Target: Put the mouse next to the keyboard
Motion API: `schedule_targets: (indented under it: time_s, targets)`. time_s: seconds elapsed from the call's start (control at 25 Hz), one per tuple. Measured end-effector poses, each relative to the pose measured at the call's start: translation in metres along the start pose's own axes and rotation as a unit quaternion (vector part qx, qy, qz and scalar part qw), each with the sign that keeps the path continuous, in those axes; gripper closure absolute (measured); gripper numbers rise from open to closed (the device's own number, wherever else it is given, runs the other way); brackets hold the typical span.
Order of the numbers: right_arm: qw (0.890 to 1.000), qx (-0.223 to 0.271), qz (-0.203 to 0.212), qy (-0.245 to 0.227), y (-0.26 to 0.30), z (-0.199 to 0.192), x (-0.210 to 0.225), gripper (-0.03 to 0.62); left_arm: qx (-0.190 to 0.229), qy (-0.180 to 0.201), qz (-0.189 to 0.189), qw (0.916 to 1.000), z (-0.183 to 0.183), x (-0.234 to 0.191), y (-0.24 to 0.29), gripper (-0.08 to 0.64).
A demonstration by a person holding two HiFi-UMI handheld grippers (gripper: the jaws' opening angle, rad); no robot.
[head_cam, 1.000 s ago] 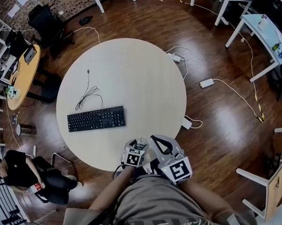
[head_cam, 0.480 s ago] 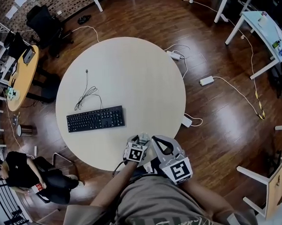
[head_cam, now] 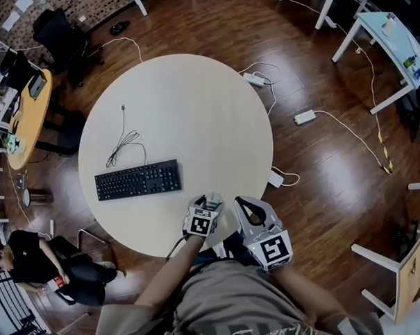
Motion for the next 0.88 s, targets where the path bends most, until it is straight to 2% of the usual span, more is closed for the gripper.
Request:
schedule_targets:
  time_s: [0.6,0.88]
  targets:
    - [0.999,0.011,-0.020,-0.022,0.004,0.021,0.032,0.588,0.007,0.005,-0.007,0.9999,0.053,-0.010,0.016,0.245]
    - [1.000,0.003,-0.027,-0.012,0.010,0.023,0.052,0.588,0.014,0.006,-0.019,0.9997,0.079,-0.012,0.025,0.242]
Point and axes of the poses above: the fingertips, and each gripper's own axes: y forward along the fingers, x to its right, z out of its top, the point moved 9 cm from there along -y, backward along the fingers, and after that the axes turned 12 degrees about -x, right-handed, at the moved point
